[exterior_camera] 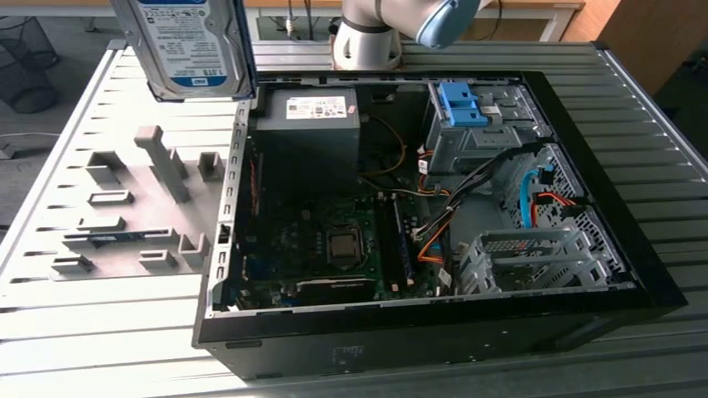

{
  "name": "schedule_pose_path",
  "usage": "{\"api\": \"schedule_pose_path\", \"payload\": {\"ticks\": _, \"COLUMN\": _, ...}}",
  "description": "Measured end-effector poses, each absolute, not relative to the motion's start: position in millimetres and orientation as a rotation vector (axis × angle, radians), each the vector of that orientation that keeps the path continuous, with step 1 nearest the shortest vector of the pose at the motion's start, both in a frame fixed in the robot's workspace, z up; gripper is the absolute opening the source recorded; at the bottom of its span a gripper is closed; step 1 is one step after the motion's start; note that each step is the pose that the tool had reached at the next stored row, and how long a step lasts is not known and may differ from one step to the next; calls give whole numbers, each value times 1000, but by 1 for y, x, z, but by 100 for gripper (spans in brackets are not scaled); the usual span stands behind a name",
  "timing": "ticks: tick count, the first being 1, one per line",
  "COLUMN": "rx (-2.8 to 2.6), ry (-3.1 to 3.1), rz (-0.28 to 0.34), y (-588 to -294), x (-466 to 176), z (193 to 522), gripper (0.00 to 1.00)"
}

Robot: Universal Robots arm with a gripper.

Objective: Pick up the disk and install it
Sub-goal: 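Pick up the disk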

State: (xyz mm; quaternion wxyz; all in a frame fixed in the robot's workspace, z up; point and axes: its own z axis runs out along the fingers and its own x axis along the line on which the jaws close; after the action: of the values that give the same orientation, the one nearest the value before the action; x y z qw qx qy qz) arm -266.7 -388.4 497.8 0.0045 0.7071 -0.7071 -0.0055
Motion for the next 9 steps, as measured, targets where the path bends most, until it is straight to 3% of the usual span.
{"api": "schedule_pose_path", "payload": {"ticks": 9, "rx": 2215, "ry": -2215, "rz": -17, "y": -389, "x": -237, "z": 498, "gripper": 37}}
